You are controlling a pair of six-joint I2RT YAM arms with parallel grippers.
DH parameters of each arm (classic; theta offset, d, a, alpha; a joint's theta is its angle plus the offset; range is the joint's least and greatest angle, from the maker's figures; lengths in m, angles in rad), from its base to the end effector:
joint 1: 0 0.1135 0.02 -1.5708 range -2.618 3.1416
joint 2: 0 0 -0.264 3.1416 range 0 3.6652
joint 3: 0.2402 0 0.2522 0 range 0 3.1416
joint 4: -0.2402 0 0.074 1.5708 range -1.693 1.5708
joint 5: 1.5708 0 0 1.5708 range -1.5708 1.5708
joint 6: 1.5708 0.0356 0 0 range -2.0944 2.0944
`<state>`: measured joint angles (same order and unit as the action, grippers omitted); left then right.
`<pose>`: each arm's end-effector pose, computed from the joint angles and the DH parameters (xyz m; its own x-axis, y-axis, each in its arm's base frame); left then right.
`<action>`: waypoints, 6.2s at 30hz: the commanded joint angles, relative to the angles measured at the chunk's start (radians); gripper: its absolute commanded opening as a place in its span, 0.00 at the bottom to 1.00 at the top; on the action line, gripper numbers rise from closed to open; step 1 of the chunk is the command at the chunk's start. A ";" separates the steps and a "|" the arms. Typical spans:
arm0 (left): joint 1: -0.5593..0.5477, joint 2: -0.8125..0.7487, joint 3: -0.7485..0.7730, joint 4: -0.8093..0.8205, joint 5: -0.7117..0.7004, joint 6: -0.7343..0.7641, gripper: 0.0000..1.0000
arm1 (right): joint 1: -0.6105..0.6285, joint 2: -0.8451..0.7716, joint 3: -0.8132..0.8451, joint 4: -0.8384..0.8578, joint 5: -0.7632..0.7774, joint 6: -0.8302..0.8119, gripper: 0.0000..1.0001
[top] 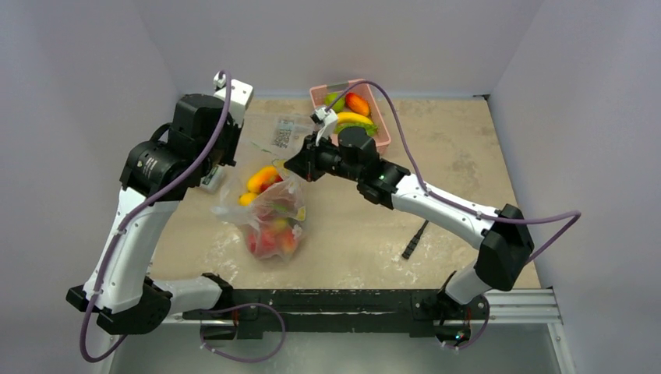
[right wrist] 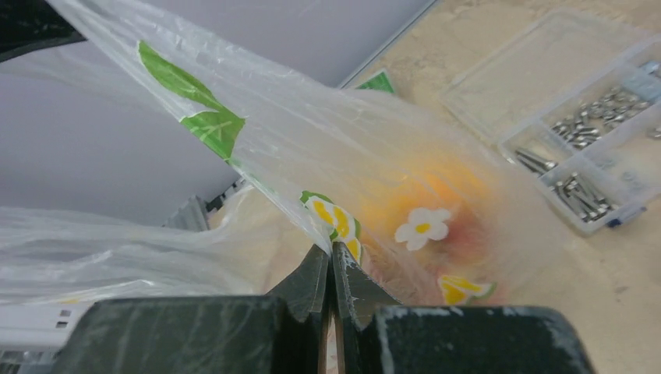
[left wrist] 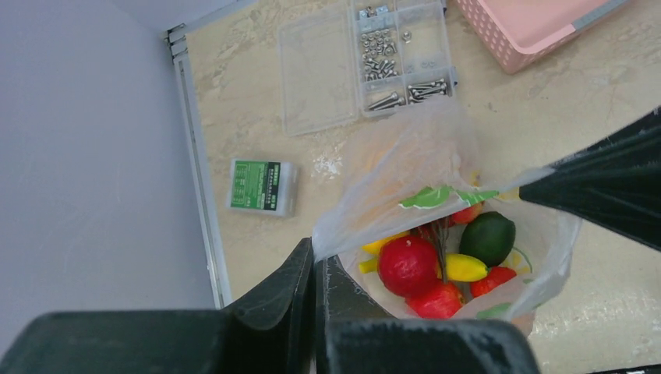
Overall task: Take the fake fruits out of the plastic bag
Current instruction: Adjust the plastic bag at the center of the board.
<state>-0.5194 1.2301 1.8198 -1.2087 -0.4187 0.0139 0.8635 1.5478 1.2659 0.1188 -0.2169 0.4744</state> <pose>0.1711 -0.0811 0.4866 -0.5013 0.3013 -0.8111 0.1730 0.9534 0.2472 0.2367 0.2887 0.3493 -0.4960 0.1063 -0.8618 -0.7349 0.4773 0.4818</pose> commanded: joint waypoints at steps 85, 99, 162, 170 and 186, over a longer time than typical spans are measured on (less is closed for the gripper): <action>0.180 -0.611 -0.573 -0.073 0.251 -0.525 1.00 | 0.594 -0.256 -0.461 0.213 0.254 -0.238 0.00; 0.179 -0.573 -0.430 -0.045 0.345 -0.450 0.99 | 0.594 -0.293 -0.454 0.198 0.297 -0.242 0.00; 0.180 -0.780 -0.633 -0.071 0.482 -0.685 0.98 | 0.595 -0.313 -0.469 0.218 0.355 -0.296 0.00; 0.180 -0.694 -0.866 0.181 0.388 -0.764 0.95 | 0.594 -0.311 -0.460 0.202 0.356 -0.297 0.00; 0.179 -0.414 -0.929 0.347 0.289 -0.640 0.11 | 0.594 -0.318 -0.393 0.140 0.362 -0.429 0.00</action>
<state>-0.3470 0.7967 0.8635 -0.9394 -0.1024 -0.6918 1.4528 1.2499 0.7898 0.2577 0.1383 0.1352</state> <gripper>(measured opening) 0.341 0.008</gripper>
